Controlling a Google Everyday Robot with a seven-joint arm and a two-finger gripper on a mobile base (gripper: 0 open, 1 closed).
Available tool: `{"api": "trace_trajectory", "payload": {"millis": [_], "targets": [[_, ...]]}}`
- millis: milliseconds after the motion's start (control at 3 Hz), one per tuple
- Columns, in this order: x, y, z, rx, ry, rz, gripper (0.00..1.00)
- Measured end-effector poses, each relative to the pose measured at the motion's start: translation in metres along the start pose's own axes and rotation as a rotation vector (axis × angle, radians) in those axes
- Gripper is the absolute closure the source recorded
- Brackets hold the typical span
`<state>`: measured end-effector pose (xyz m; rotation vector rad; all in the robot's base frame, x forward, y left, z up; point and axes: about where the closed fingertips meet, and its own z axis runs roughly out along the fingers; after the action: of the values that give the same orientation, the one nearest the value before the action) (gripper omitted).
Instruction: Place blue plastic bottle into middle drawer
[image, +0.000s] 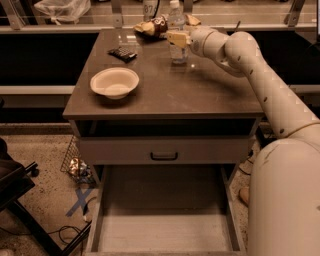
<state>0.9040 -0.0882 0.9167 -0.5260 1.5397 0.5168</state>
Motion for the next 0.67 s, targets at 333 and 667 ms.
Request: {"api": "trace_trajectory", "payload": {"millis": [333, 667], "targets": [[-0.020, 0.001, 0.003, -0.009, -0.022, -0.017, 1.00], [-0.059, 0.009, -0.008, -0.024, -0.080, -0.052, 1.00]]}}
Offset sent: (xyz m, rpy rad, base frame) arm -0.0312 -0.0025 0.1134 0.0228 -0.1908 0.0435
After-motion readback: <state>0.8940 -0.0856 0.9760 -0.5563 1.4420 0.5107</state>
